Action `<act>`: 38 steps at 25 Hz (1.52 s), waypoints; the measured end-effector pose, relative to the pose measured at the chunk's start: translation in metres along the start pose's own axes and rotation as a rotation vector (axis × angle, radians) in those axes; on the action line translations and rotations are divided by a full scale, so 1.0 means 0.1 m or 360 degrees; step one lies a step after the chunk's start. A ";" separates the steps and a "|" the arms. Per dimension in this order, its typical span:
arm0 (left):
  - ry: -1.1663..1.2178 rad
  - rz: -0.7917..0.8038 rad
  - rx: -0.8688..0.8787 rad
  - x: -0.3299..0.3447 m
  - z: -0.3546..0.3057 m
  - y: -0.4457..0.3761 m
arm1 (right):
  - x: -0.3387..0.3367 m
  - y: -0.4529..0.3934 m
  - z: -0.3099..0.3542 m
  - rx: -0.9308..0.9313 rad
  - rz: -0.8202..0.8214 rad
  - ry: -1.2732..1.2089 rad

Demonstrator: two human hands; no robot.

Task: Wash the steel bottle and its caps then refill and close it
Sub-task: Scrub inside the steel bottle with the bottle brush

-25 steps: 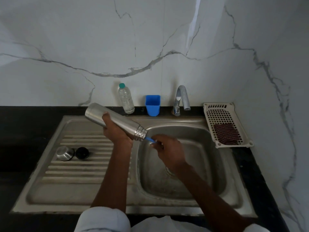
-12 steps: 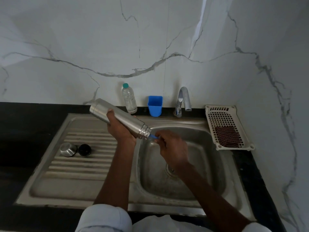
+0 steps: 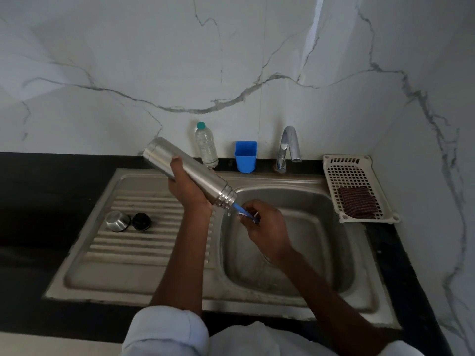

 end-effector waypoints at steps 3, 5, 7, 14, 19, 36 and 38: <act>0.0167 -0.0156 -0.0052 -0.08 0.00 0.04 | -0.03 -0.01 0.09 -0.0312 -0.0162 0.0549; 0.0164 -0.0183 -0.0052 -0.13 0.03 0.04 | 0.00 -0.06 0.19 0.0134 0.0023 0.0157; 0.0110 -0.0157 -0.0007 -0.19 -0.03 -0.01 | 0.03 -0.06 0.20 0.0829 0.0335 -0.0564; 0.0295 -0.0295 0.0017 -0.40 -0.18 -0.16 | -0.40 -0.10 -0.11 0.0074 0.0434 0.0454; 0.0366 -0.0262 -0.0006 -0.11 -0.25 -0.23 | -0.38 -0.19 0.04 -0.0098 0.0146 0.0663; -0.0046 -0.0212 -0.0224 0.08 0.18 -0.18 | -0.14 -0.07 -0.16 0.0082 0.0208 0.0248; -0.0019 -0.0255 -0.0204 0.07 0.18 -0.18 | -0.17 -0.06 -0.10 -0.0278 -0.0001 0.0508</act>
Point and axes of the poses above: each hand's wrist, its own y-axis away from the middle knuckle, its own x-axis out of the palm, z = x × y, the point moved 2 cm from there along -y, towards the middle knuckle, and after that the axes turned 6 degrees about -x, right-handed, at the moved point
